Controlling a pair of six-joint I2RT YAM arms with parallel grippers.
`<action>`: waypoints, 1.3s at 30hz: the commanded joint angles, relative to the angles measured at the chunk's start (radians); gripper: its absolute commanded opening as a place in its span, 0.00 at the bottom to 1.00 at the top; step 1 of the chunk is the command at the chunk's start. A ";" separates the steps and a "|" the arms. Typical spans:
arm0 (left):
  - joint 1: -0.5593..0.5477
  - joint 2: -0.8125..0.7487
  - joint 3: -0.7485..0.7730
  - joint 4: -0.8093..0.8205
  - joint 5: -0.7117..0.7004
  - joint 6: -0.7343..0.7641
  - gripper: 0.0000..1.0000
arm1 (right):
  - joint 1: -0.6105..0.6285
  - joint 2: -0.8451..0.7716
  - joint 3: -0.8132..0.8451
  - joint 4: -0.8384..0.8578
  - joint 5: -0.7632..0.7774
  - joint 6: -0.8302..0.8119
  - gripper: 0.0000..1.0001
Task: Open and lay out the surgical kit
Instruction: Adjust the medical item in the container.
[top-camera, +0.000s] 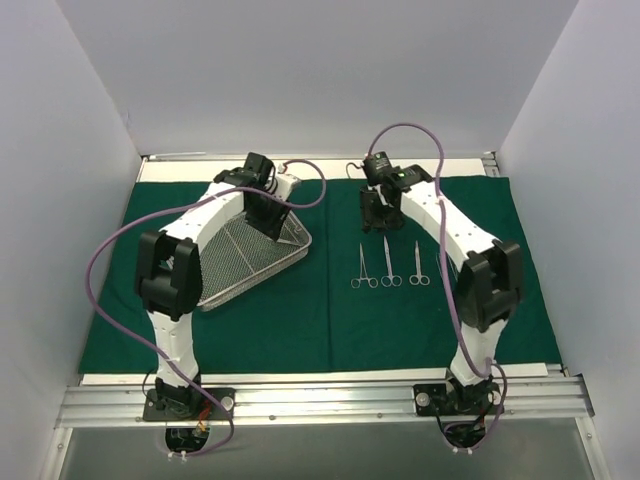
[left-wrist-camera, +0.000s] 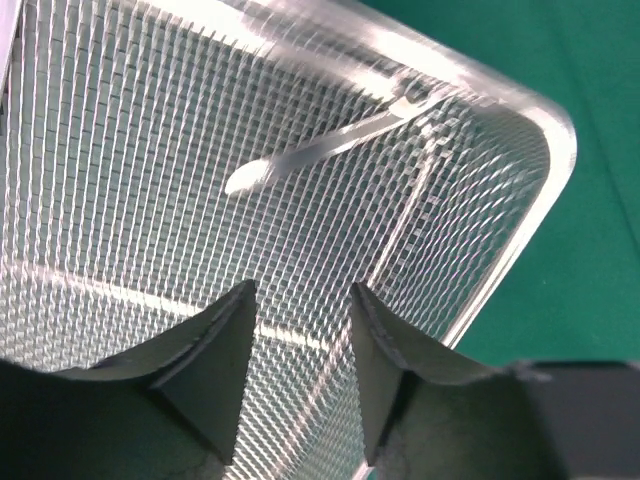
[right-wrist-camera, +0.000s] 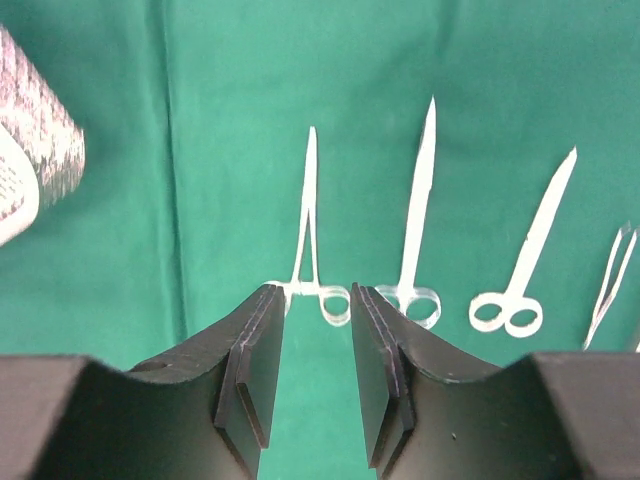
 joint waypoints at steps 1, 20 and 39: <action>-0.016 0.002 0.056 0.105 0.000 0.148 0.52 | -0.024 -0.126 -0.116 0.029 -0.074 -0.007 0.34; 0.005 0.209 0.130 0.069 0.155 0.338 0.64 | -0.205 -0.320 -0.319 0.068 -0.141 -0.049 0.32; -0.045 0.243 0.070 0.083 -0.021 0.346 0.57 | -0.211 -0.257 -0.281 0.079 -0.170 -0.049 0.29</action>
